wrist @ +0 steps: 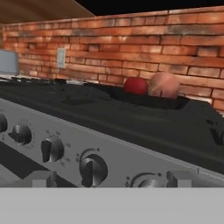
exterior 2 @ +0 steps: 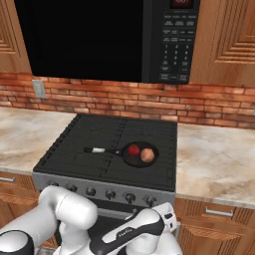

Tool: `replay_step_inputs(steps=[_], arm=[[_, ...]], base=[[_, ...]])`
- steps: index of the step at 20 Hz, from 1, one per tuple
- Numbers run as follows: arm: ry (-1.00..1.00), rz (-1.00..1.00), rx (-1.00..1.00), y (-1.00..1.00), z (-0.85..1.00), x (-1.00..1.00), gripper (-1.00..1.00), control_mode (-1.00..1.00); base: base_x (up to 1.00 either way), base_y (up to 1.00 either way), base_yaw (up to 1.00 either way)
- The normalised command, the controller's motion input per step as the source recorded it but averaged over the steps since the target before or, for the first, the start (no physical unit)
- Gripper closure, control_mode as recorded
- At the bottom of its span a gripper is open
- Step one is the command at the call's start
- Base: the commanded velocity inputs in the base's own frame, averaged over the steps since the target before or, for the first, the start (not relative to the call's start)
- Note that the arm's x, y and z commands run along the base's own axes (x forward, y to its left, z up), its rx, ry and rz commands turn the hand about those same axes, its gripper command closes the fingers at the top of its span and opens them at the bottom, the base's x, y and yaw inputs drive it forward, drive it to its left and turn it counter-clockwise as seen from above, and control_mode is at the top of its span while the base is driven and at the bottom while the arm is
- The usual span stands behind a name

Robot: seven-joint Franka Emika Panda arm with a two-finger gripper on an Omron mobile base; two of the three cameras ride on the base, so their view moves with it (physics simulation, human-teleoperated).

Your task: Place the pan on the front right burner on the stove. Then place the tomato and the onion in the pan and turn on the front right burner.

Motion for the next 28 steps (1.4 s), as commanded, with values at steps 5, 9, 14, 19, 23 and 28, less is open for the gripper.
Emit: replay_step_inputs(steps=[5,9,14,19,23,28], arm=[[0.0,0.0,0.05,0.0,-0.08,0.17,-1.0,-1.0],[0.0,0.0,0.05,0.0,-0.07,0.28,-1.0,-1.0],[0.0,0.0,0.05,0.0,-0.09,0.14,-1.0,-1.0],[0.0,0.0,0.05,0.0,-0.14,0.08,-1.0,-1.0],[0.0,0.0,0.05,0.0,-0.15,0.1,-1.0,-1.0],[0.0,0.0,0.05,0.0,-0.14,0.14,-1.0,-1.0]], base=[[0.0,0.0,0.0],[0.0,0.0,0.0],[0.0,0.0,0.0],[0.0,0.0,0.0],[0.0,0.0,0.0],[0.0,0.0,0.0]])
